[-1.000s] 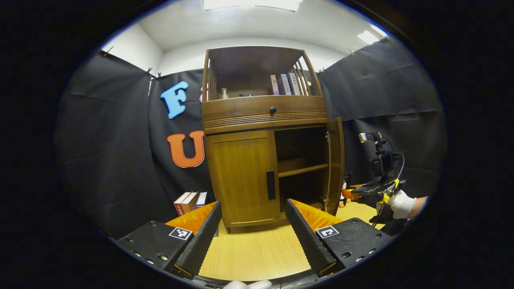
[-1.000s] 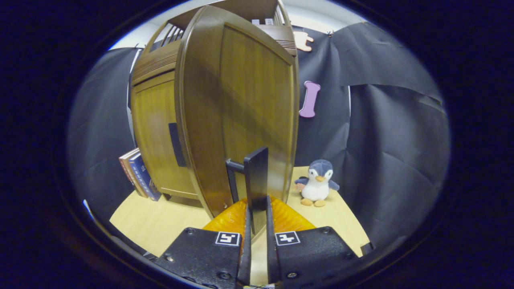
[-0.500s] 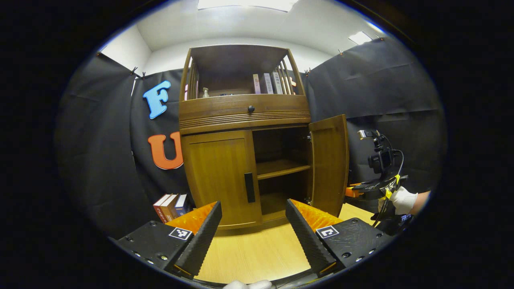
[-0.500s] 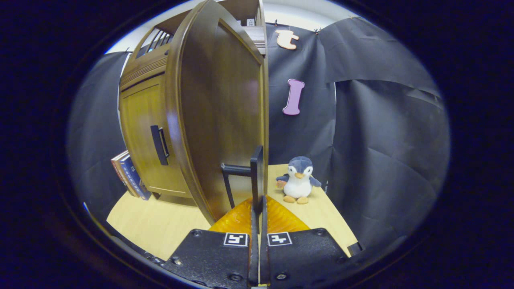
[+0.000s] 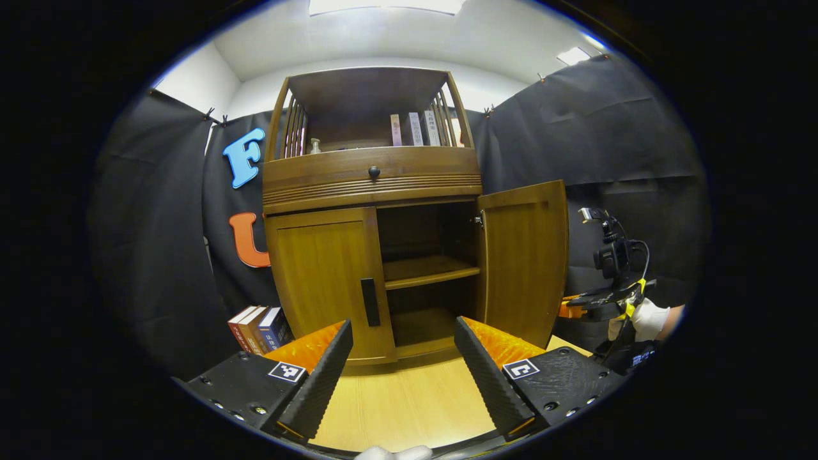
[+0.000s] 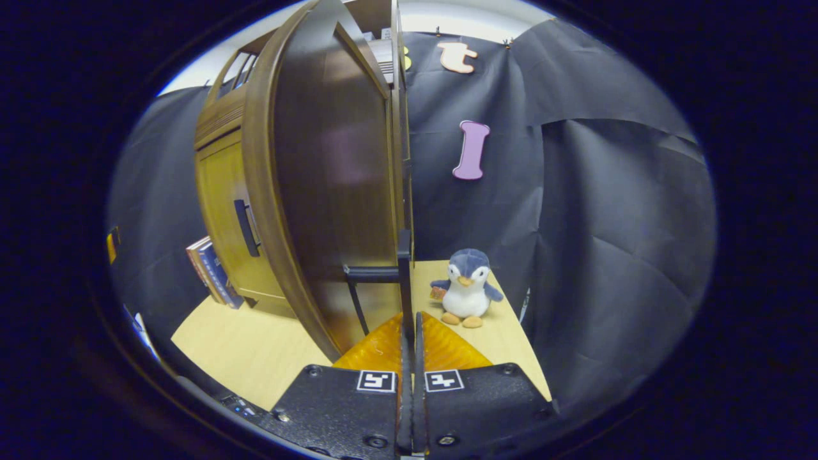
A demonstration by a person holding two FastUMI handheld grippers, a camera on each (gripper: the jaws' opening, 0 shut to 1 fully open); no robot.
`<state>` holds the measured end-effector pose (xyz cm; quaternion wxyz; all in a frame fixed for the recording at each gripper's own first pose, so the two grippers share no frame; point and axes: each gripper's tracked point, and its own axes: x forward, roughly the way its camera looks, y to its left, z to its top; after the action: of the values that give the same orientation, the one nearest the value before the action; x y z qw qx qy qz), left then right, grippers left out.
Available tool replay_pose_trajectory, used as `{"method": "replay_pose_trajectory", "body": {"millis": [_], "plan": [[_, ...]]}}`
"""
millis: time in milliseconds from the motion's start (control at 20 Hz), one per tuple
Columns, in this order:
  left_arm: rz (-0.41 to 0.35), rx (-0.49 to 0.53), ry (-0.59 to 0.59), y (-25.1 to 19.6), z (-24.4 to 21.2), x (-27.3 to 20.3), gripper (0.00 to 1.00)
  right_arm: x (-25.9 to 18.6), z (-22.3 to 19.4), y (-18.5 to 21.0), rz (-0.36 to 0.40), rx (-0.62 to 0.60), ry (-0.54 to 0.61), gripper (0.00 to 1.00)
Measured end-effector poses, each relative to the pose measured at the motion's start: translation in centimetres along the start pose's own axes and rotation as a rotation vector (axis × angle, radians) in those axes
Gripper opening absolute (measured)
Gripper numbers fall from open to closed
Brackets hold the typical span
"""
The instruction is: Open the right door of the double-door shoe cabinet with the right hand, and open the left door with the left hand.
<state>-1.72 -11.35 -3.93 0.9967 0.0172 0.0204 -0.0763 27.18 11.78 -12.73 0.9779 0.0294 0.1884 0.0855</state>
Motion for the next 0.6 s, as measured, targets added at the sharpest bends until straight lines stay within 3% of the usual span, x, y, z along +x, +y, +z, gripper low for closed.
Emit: {"method": "replay_pose_trajectory", "body": {"millis": [500,600], "plan": [[0.182,-0.003,0.014,-6.3,1.1,-1.8,0.96,0.4,0.2,-0.1,0.239,-0.113,0.01,0.04],[0.22,0.001,0.02,-7.0,1.4,-2.8,1.0,0.4,0.1,0.0,0.276,-0.118,0.013,0.04]]}}
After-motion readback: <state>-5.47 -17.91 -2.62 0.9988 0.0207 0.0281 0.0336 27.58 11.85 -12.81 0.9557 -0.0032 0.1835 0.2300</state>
